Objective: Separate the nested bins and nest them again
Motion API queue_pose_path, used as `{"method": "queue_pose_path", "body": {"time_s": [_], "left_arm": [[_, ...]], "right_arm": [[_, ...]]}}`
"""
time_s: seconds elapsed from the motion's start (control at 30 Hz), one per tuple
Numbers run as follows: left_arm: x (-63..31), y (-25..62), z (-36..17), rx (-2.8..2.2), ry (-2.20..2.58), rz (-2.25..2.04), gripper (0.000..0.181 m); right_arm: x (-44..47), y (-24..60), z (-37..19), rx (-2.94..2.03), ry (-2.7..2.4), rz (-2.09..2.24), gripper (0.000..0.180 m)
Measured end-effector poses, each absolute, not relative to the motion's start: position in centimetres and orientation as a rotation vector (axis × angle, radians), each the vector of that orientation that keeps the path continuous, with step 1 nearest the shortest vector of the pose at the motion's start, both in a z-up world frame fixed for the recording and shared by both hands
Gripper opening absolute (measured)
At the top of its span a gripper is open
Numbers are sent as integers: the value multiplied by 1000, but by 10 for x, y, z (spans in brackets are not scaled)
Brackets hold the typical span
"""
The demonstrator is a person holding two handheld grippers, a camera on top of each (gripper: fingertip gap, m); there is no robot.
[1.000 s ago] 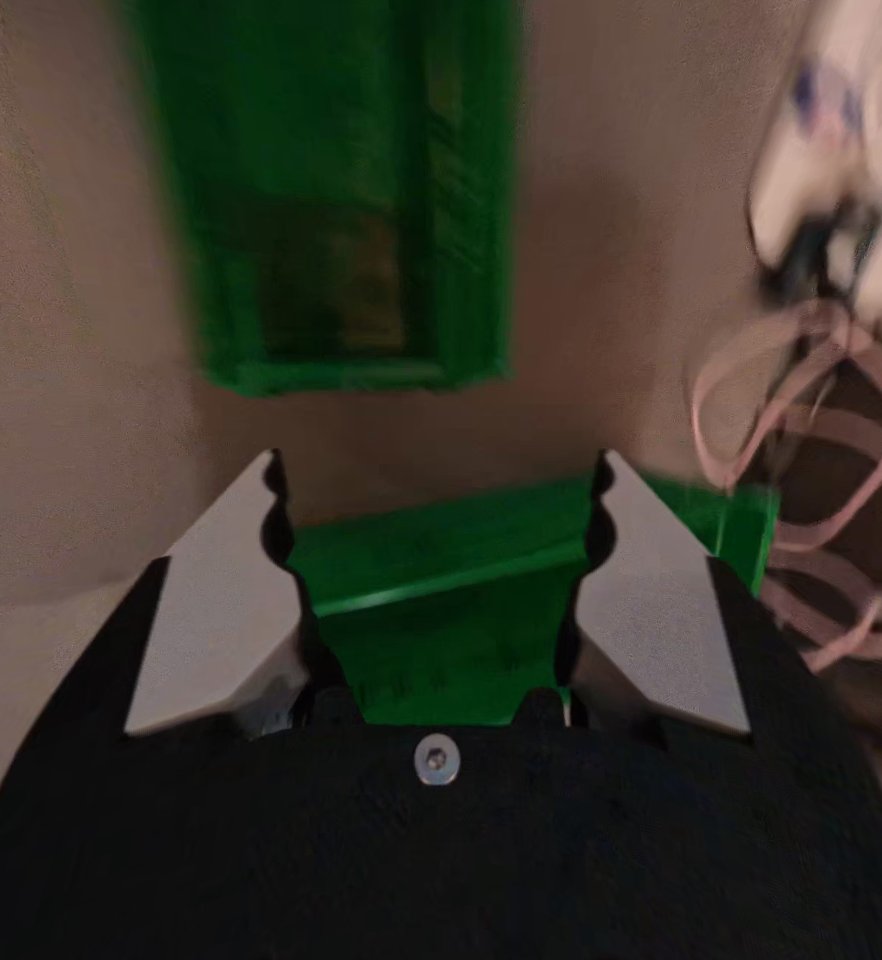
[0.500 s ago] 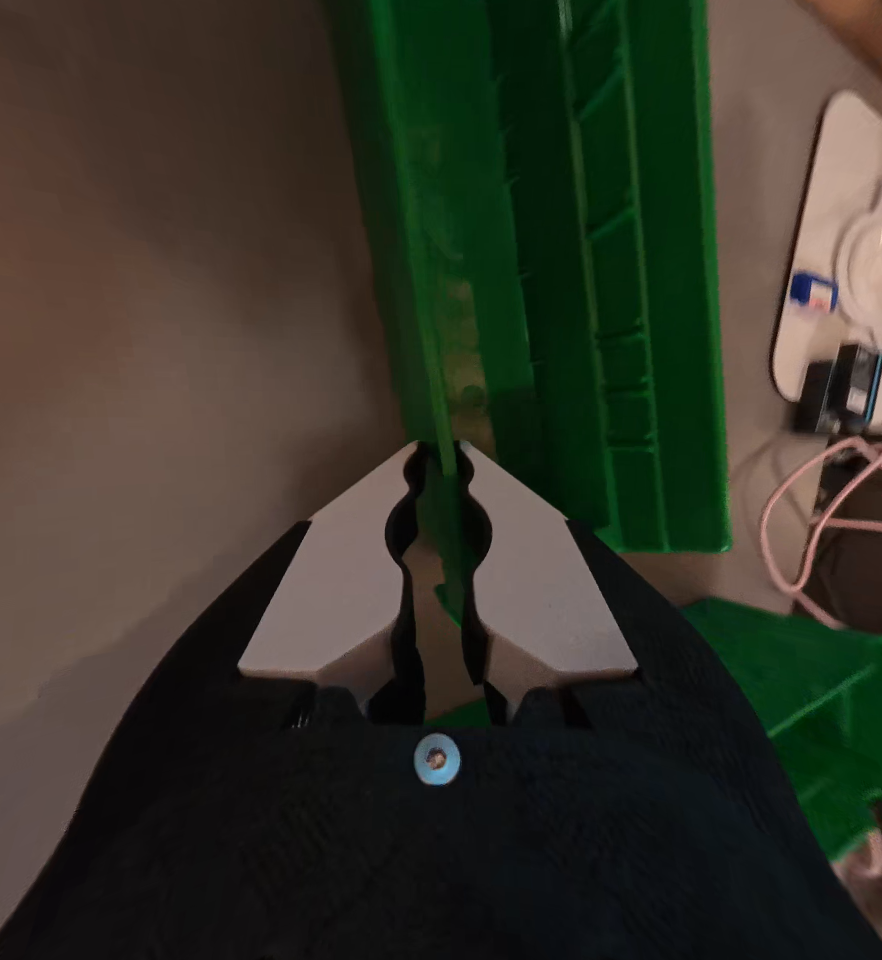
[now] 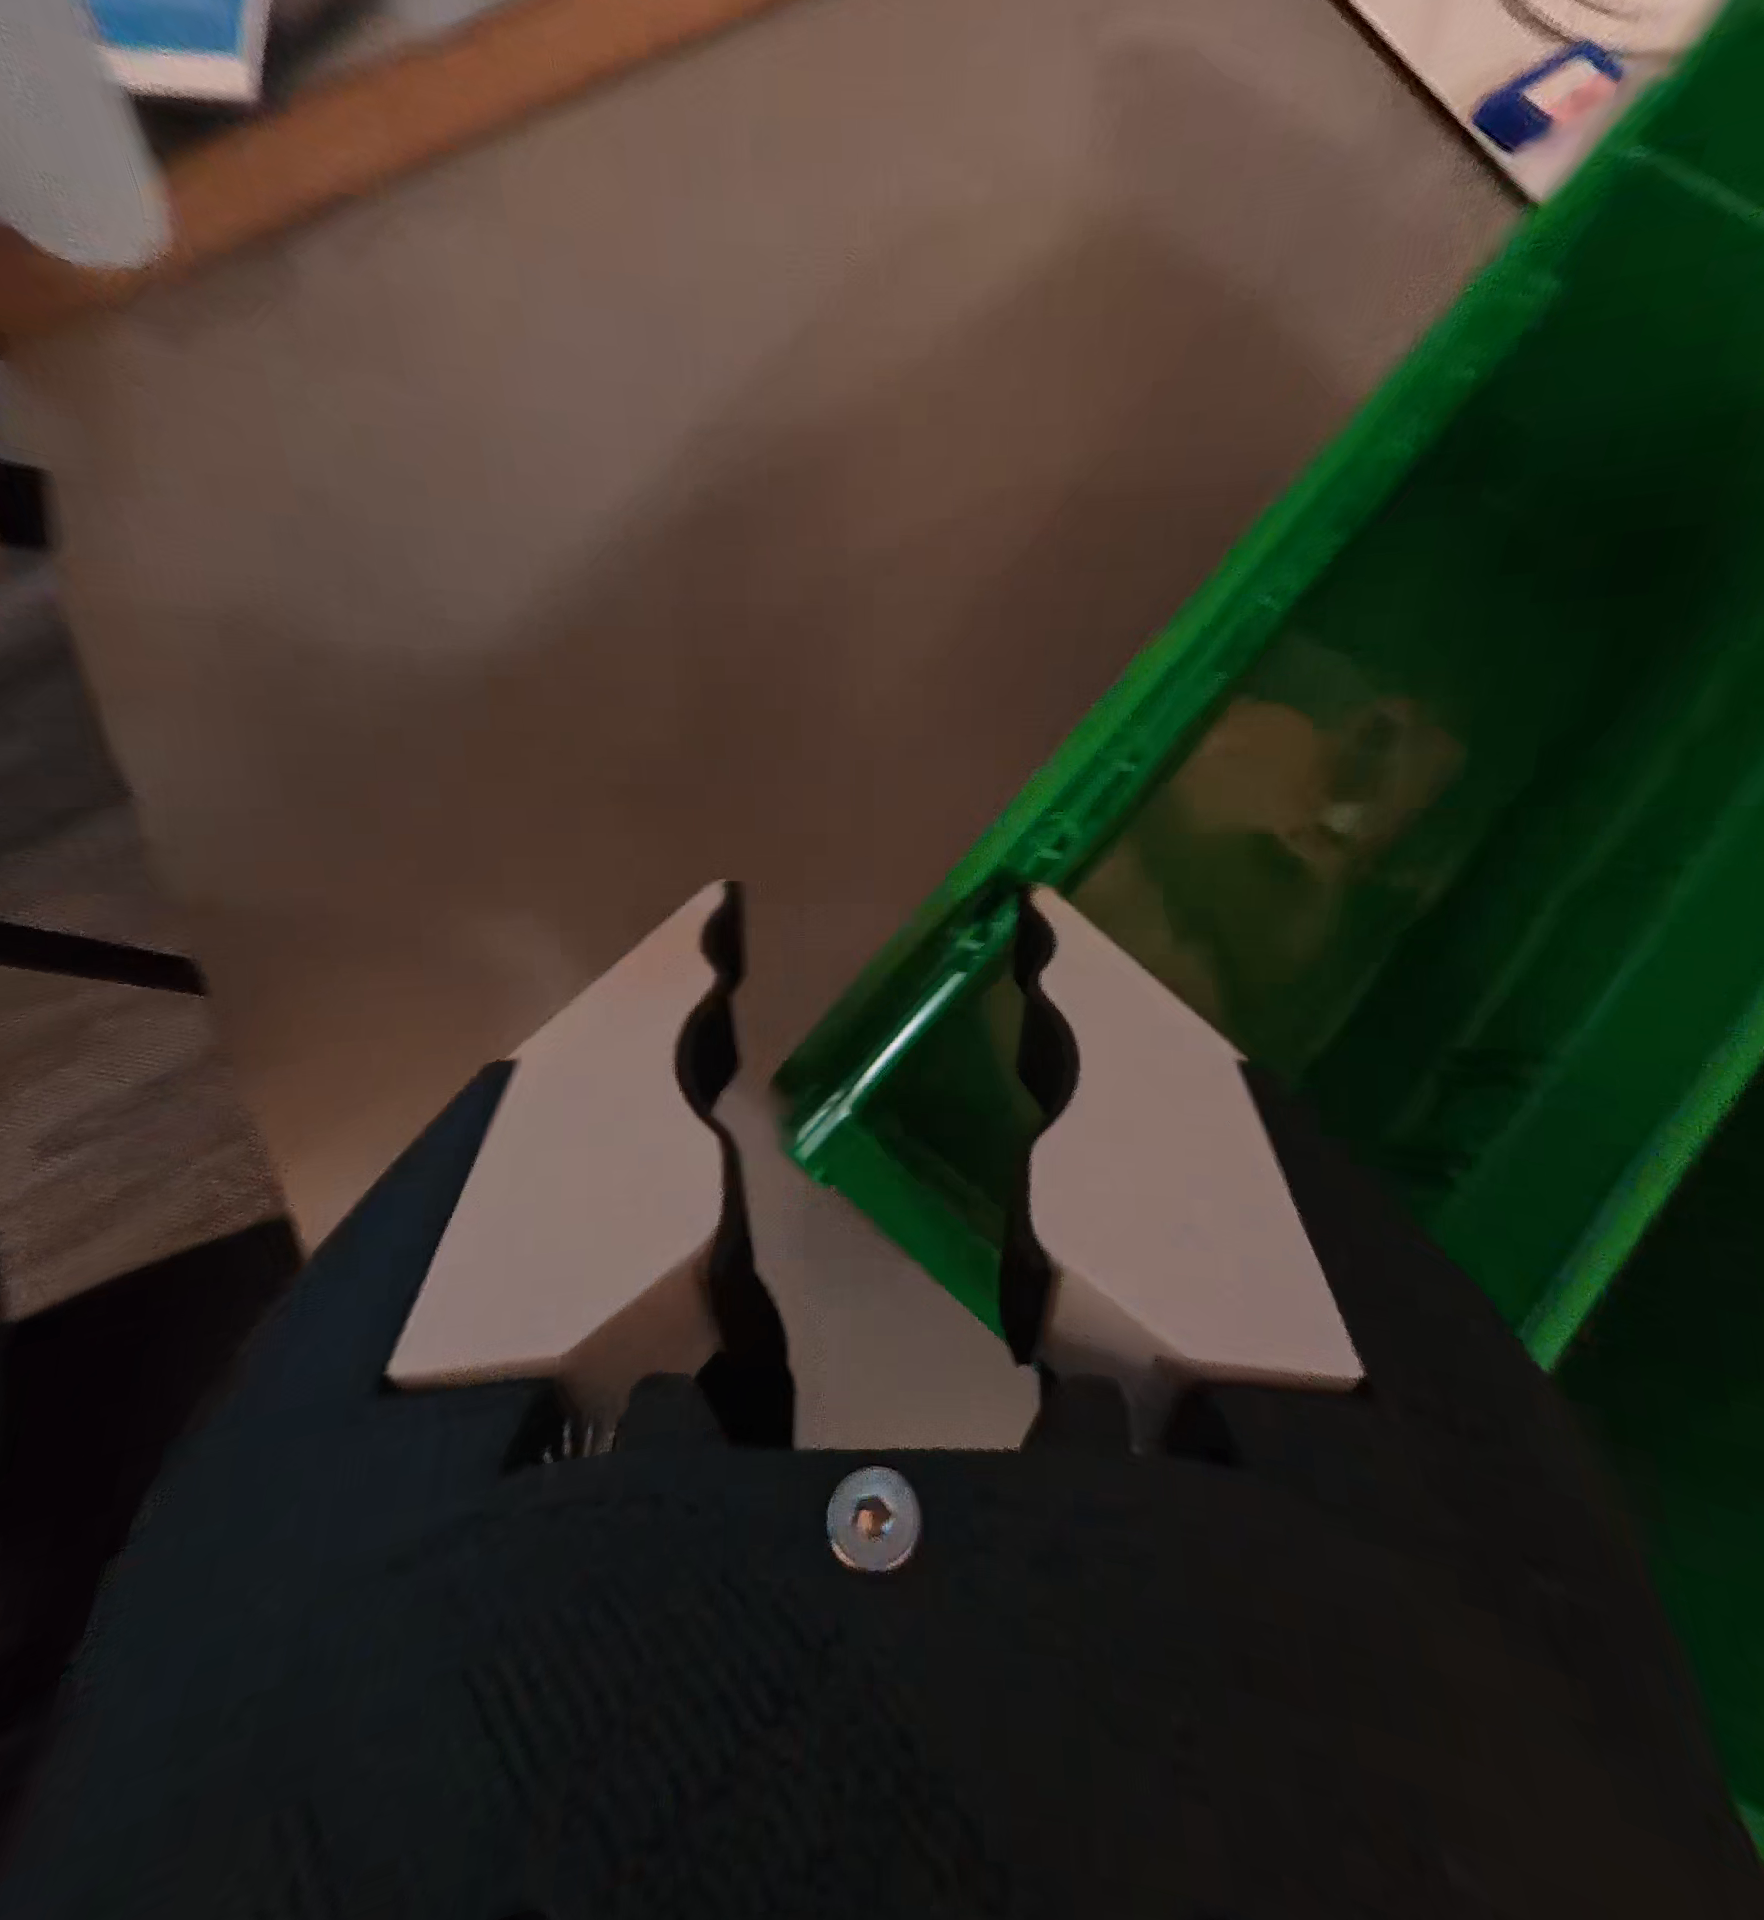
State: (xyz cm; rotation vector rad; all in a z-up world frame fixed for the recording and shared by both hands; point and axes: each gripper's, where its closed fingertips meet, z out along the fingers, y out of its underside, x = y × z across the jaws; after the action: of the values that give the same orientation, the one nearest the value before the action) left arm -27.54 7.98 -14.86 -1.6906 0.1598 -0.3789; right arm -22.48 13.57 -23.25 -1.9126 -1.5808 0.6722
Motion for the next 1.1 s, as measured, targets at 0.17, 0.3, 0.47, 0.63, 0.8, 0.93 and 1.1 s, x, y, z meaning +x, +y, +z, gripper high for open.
{"method": "queue_pose_path", "body": {"time_s": [0.17,0.3,0.47,0.63,0.8,0.93,1.1], "left_arm": [[-275,82,-147,-1690,161,-353,158],[-274,82,-140,-1675,146,-344,158],[-264,95,-135,-1713,40,-395,154],[-220,131,-135,-1754,-57,-472,134],[-203,170,-198,-2014,-170,-336,134],[-205,181,-241,-2191,-225,-305,105],[-222,179,-244,-2185,-300,-268,65]], "right_arm": [[-233,93,-223,-1802,-1645,737,99],[-199,78,-181,-1549,-1611,839,104],[-93,164,-120,-1288,-1188,706,104],[61,267,-96,-1220,-779,445,103],[222,347,-92,-1134,-459,37,101],[302,380,-101,-1129,-361,-86,97],[352,409,-117,-1150,-297,-98,91]]}}
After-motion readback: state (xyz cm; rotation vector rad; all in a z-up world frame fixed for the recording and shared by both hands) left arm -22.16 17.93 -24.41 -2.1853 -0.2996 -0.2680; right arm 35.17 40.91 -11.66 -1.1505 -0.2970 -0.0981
